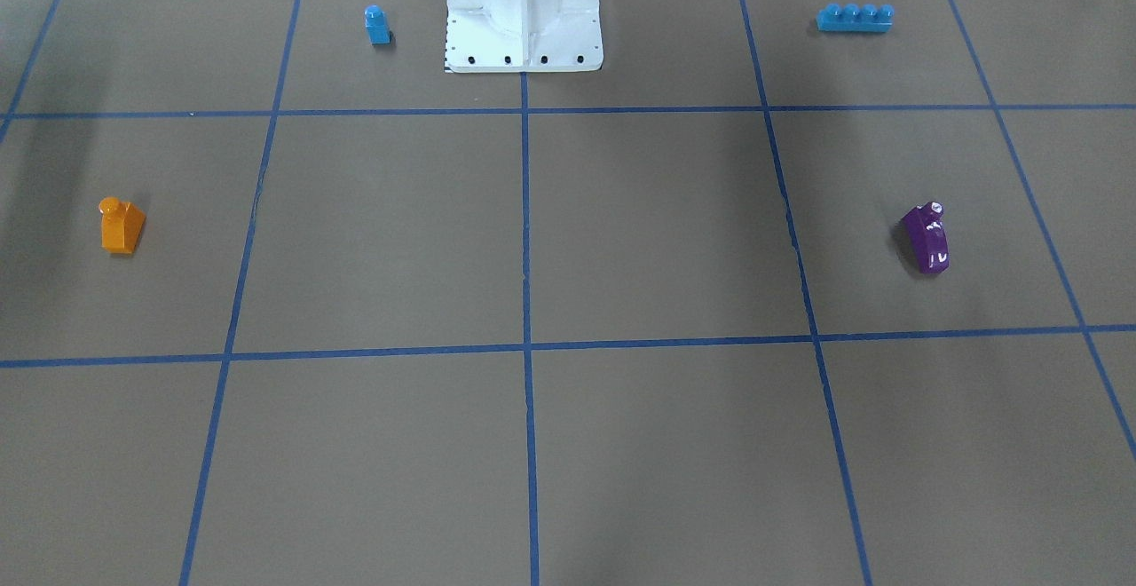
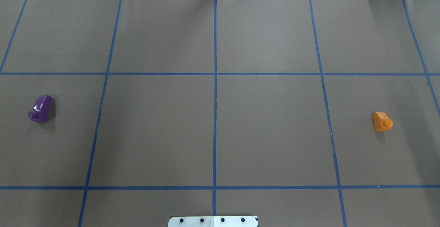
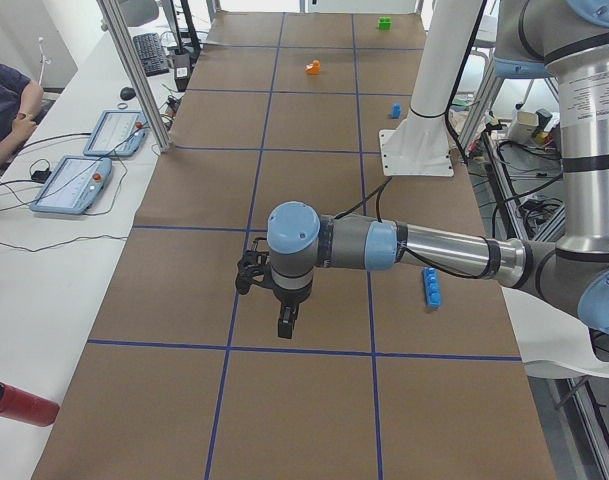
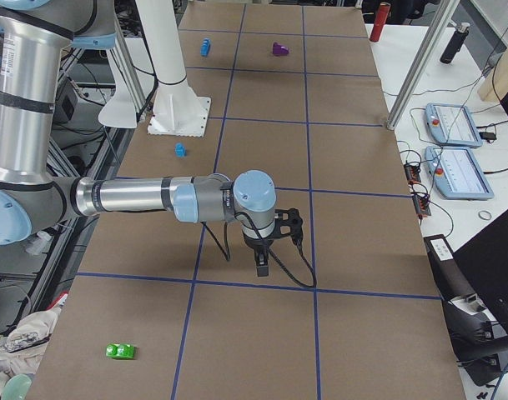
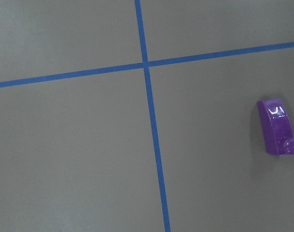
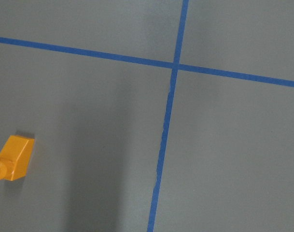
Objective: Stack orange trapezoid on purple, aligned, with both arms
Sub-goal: 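Move the left gripper down toward the purple trapezoid block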
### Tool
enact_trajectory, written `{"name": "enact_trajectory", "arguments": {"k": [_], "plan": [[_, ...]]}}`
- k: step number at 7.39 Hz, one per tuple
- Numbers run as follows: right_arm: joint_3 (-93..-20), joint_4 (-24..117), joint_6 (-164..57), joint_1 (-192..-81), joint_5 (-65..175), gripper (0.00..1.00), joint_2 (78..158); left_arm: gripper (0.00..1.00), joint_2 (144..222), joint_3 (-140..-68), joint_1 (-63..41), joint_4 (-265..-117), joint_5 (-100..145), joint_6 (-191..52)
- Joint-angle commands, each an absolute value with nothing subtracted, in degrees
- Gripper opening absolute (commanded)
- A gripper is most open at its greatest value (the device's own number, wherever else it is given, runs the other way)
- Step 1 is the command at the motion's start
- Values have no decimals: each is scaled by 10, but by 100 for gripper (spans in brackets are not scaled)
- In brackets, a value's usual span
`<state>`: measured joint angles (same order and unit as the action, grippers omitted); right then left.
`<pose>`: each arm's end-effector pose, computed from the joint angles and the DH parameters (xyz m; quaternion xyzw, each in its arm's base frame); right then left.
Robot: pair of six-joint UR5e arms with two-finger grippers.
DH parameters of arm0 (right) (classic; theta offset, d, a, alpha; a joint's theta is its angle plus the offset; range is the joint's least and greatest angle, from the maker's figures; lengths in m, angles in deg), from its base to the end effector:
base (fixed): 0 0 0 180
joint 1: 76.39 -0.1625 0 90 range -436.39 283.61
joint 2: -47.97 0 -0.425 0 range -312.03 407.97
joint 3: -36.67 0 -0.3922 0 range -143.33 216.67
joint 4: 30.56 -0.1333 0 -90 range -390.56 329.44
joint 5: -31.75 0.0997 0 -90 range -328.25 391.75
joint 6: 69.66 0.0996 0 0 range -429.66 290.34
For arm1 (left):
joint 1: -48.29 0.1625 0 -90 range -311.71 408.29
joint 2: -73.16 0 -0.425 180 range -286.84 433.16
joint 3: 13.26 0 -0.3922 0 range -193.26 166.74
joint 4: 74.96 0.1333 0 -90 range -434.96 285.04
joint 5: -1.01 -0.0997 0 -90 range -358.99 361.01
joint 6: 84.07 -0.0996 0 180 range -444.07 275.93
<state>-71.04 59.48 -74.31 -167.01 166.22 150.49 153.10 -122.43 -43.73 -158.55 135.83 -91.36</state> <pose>0.0679 -0.4034 0.6038 0.0589 -0.3757 -0.0495 0.9235 -0.0777 -0.4134 0.5847 0.0526 0.3781 0.0515 0.9228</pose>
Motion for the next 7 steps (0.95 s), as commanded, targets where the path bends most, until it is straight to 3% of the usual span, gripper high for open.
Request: {"name": "enact_trajectory", "arguments": {"k": [1,7], "plan": [[-710,594,-743,-1670,1662,100,1505,100,1530,-1224,-437,-1591,1357,-914],[-724,515,-678,-1611,1671,100,1497,100,1555,-1218,-381,-1664,1357,-908]]}}
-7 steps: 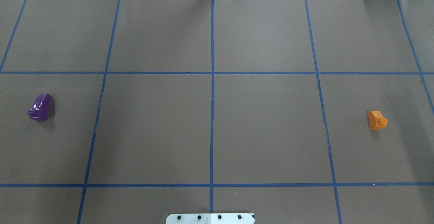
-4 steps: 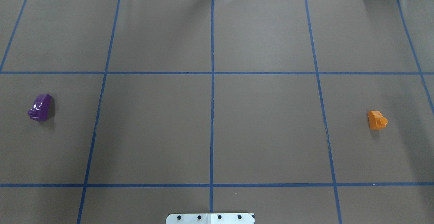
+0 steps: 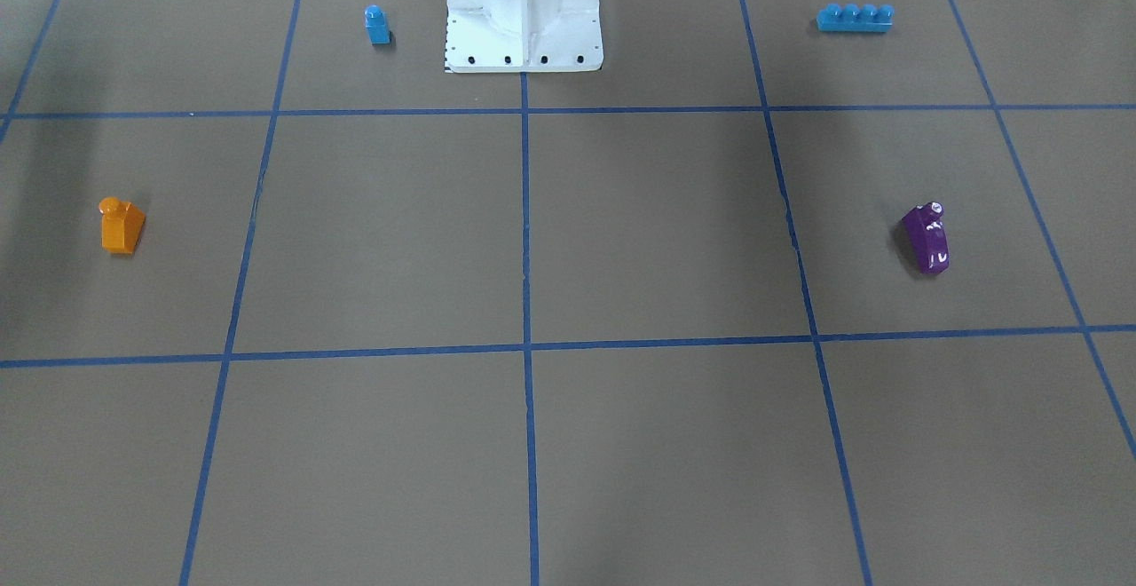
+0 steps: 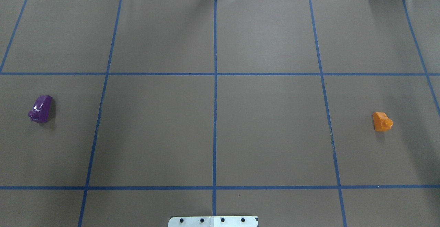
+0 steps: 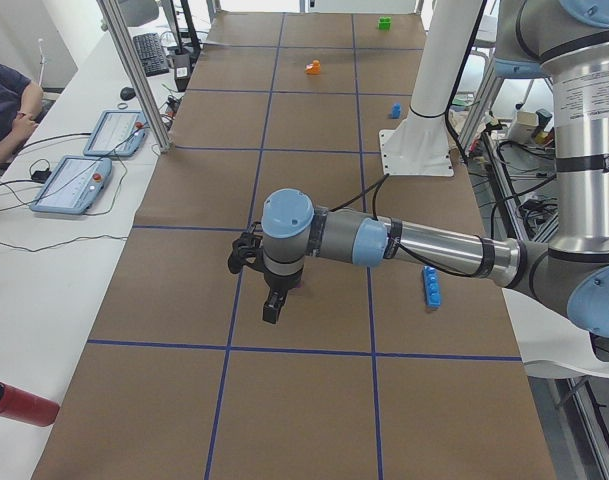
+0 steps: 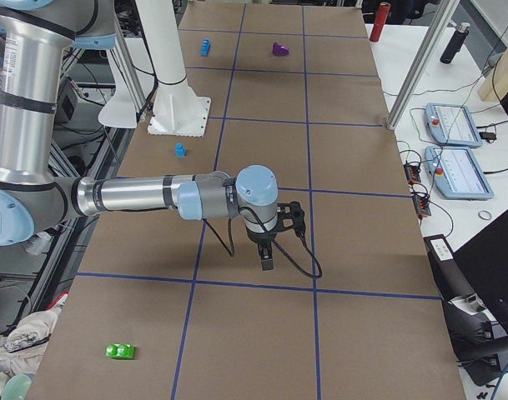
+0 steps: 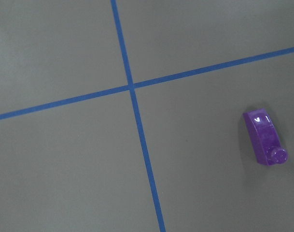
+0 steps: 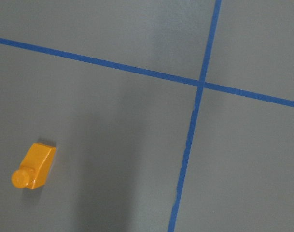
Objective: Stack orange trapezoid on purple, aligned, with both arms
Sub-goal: 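Move the left gripper down toward the purple trapezoid block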
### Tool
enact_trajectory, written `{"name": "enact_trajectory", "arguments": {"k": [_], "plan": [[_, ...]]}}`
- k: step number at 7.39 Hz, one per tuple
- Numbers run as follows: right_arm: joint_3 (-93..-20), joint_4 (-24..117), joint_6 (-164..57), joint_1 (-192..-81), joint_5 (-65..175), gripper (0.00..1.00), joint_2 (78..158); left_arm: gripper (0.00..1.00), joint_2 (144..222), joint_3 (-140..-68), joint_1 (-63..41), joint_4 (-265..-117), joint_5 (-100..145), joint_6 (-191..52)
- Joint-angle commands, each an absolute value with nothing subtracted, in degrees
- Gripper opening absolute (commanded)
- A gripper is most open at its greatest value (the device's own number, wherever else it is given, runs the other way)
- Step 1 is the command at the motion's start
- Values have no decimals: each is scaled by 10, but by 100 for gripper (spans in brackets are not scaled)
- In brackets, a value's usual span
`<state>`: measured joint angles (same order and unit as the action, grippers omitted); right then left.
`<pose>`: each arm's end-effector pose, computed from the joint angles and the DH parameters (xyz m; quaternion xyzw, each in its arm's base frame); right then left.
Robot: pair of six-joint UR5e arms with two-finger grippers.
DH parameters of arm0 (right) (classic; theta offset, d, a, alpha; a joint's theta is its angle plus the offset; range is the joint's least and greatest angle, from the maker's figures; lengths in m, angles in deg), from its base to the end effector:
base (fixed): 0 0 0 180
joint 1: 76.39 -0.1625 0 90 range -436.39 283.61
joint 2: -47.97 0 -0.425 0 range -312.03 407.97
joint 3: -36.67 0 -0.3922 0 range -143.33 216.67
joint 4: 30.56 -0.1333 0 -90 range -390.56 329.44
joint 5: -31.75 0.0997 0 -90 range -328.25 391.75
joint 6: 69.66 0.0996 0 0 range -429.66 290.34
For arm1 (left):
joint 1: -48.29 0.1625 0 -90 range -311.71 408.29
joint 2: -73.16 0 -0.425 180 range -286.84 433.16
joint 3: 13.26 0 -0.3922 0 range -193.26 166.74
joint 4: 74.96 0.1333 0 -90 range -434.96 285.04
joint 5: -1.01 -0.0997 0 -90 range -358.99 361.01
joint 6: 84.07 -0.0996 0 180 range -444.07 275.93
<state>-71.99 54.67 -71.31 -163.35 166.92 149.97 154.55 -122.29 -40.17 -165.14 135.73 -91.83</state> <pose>0.0407 -0.4156 0.5818 0.0873 -0.3832 -0.0758 0.9164 -0.0516 -0.4347 0.5630 0.1059 0.3736 0.1097 0.9150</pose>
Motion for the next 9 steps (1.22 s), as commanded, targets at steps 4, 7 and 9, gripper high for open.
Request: {"name": "enact_trajectory", "arguments": {"k": [4,7,9], "plan": [[-723,419,-676,-1539,1682,100,1497,100,1565,-1194,-292,-1718,1363,-857],[-719,419,-676,-1536,1687,100,1498,100,1557,-1148,-212,-1862,1356,-592],[-719,419,-677,-1536,1687,100,1498,100,1563,-1099,-134,-1993,1296,-452]]}}
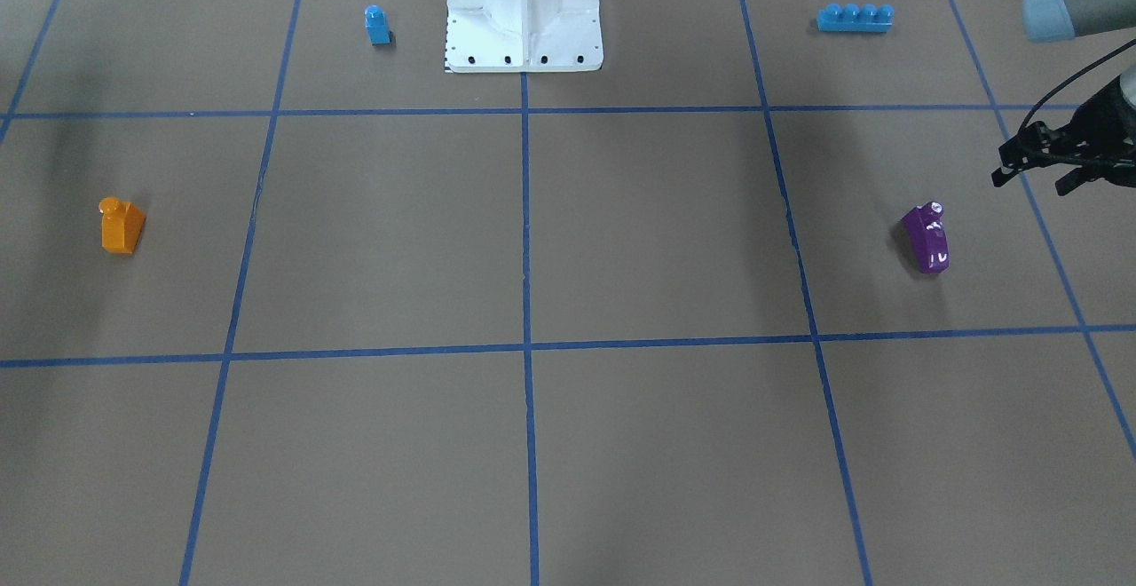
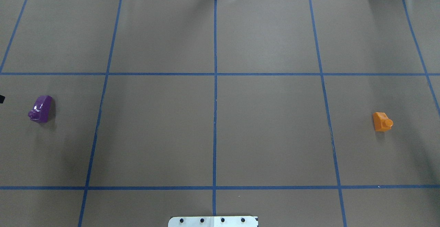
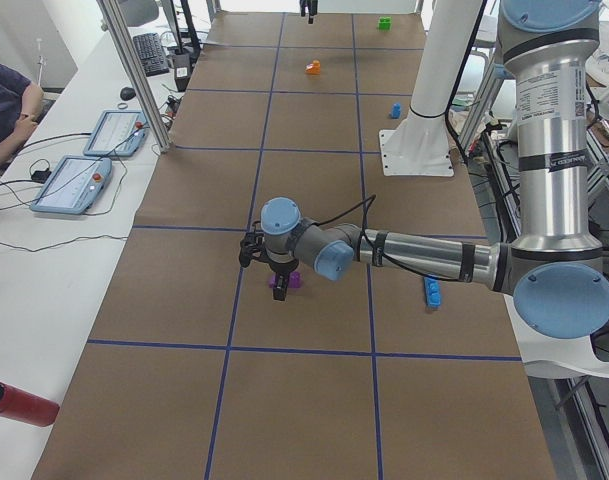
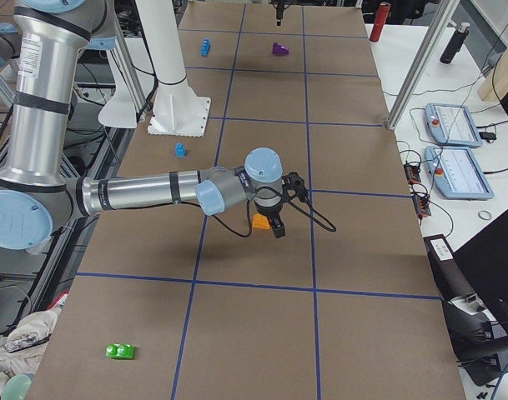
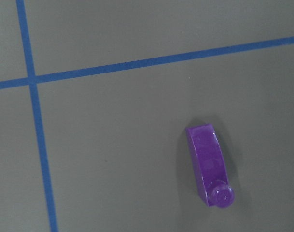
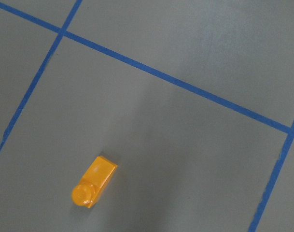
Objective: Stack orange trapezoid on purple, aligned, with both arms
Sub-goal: 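Grasp the purple trapezoid block with the left gripper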
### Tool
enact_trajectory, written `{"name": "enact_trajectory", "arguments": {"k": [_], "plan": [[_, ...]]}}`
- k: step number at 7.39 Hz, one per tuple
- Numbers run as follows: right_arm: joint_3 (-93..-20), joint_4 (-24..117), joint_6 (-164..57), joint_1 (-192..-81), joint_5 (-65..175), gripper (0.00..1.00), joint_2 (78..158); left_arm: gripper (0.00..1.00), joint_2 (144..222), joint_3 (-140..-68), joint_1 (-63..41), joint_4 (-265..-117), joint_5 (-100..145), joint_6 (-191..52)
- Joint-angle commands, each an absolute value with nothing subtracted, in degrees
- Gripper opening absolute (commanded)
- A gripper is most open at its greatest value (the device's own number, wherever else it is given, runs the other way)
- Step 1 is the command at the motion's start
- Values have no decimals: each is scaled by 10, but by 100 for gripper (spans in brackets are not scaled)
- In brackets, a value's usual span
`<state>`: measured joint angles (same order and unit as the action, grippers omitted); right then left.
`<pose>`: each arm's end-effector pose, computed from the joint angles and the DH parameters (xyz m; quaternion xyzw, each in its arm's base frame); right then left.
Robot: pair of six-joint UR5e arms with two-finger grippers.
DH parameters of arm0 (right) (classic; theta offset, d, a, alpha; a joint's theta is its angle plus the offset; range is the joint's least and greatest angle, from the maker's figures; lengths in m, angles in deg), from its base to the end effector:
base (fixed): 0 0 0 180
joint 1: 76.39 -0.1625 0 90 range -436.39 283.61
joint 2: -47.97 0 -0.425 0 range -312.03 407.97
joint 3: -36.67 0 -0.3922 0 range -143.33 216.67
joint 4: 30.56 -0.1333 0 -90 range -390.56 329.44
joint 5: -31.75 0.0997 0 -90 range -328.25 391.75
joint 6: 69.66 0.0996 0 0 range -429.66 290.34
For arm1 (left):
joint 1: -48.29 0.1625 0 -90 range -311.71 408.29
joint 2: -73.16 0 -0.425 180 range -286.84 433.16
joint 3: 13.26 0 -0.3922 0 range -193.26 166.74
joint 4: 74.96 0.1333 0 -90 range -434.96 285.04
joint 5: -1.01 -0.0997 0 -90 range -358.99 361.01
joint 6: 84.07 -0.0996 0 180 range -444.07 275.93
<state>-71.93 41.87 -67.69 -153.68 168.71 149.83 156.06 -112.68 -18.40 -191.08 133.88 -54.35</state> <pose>-0.0336 -0.4240 0.5533 0.1418 -0.4110 -0.1674 0.8849 0.1225 -0.4500 0.5851 0.0465 0.4191 0.0392 0.9059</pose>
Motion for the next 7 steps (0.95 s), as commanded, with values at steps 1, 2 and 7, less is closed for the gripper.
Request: {"name": "enact_trajectory", "arguments": {"k": [1,2,7], "plan": [[-719,419,-677,-1536,1687,100,1498,100,1566,-1095,-98,-2009,1270,-421],[-720,419,-677,-1536,1688,100,1498,100,1572,-1094,-83,-2009,1270,-416],[-719,419,-678,-1536,1688,100,1499,87,1590,-1078,-49,-2006,1224,-416]]}}
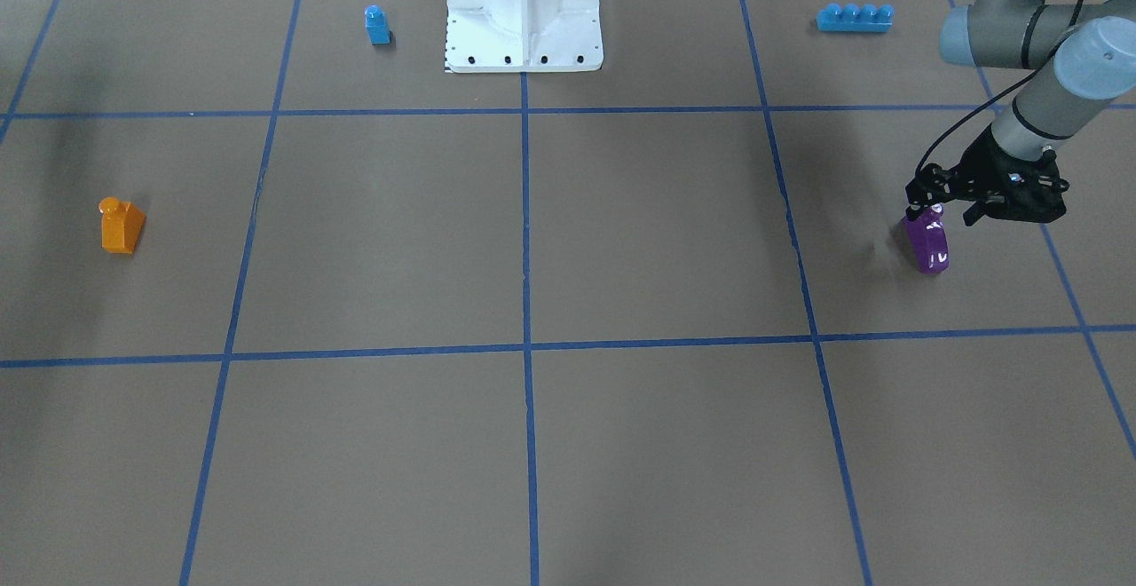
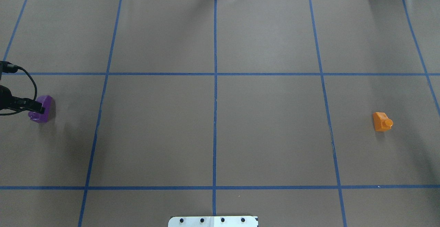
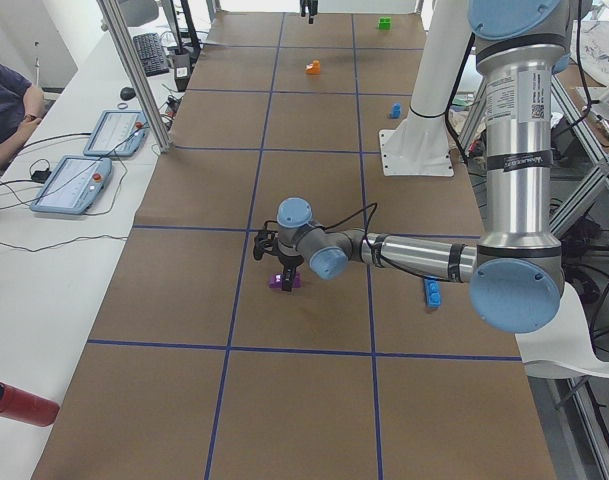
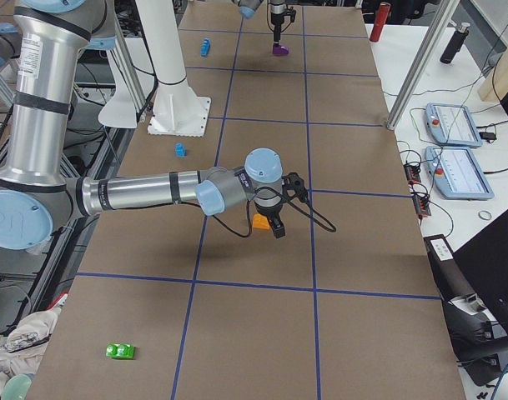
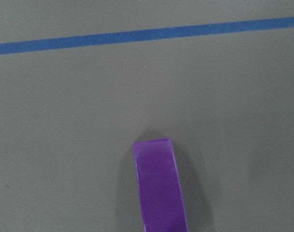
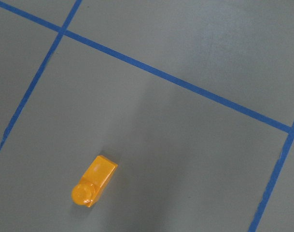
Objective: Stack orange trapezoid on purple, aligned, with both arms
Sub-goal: 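Grasp the purple trapezoid block with the left gripper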
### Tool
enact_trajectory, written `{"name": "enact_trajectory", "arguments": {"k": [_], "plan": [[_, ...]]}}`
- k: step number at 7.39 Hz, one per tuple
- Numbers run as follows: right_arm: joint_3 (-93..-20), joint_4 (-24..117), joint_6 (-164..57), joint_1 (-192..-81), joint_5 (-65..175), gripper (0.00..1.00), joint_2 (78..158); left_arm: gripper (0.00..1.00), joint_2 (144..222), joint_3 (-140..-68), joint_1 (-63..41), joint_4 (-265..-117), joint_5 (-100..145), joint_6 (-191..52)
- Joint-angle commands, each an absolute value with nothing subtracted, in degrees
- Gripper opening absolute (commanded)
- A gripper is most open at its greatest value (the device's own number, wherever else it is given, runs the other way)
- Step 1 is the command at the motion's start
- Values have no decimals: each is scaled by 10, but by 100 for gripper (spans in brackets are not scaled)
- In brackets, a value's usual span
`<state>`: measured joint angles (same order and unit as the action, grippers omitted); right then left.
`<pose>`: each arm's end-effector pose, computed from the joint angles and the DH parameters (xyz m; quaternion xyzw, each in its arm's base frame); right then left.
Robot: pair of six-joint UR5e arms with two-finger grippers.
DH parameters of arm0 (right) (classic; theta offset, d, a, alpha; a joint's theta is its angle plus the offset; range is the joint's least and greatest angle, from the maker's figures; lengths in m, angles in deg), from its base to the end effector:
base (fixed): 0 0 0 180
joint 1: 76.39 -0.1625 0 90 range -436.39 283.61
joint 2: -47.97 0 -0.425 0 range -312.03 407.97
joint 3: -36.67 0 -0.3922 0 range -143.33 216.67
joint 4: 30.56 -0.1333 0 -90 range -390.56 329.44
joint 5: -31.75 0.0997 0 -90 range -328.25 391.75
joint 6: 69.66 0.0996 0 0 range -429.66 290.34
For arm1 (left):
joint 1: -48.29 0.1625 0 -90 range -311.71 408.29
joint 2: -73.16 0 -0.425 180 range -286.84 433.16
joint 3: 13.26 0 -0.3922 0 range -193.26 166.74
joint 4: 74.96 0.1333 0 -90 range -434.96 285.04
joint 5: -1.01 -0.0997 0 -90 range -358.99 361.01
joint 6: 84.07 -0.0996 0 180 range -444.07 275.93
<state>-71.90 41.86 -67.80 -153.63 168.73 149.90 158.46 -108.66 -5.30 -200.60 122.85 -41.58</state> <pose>-0.0339 -0.4235 0.5540 0.1413 -0.4110 -0.1684 0.8847 0.2245 -0.4405 0.5904 0.0660 0.3918 0.0370 0.9169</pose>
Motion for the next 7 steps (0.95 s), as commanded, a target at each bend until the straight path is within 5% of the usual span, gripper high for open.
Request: {"name": "enact_trajectory", "arguments": {"k": [1,2,3,7], "plan": [[-719,419,-678,-1536,1688,100,1499,80,1598,-1067,-49,-2006,1224,-416],[-719,419,-678,-1536,1687,100,1499,27,1599,-1065,-49,-2006,1223,-416],[-719,419,-678,-1536,1687,100,1499,0,1599,-1065,-49,-2006,1220,-417],[-720,419,-677,-1536,1687,100,1499,0,1607,-1120,-44,-1985,1191,-425]]}}
